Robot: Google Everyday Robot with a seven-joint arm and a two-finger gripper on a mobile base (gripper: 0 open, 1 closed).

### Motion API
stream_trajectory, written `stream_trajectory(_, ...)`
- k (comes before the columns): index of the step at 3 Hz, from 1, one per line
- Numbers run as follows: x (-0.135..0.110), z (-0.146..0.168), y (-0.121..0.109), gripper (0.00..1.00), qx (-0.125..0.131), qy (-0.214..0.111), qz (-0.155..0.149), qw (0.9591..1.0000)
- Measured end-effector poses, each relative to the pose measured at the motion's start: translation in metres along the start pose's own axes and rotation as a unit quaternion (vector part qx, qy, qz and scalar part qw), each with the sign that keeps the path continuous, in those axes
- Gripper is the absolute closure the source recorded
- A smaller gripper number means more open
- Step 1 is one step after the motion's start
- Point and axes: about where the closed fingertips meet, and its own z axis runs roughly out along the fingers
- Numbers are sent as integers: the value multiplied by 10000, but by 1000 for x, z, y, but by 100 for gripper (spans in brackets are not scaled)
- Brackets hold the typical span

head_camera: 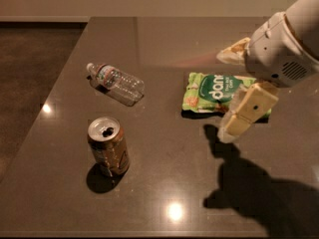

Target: Knock orange can over

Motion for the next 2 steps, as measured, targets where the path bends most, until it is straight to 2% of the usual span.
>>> stream_trajectory(1, -55, 36, 25, 0, -262, -919, -156, 9953)
stream_trajectory(2, -88, 75, 51, 0, -571, -1278, -290, 9897)
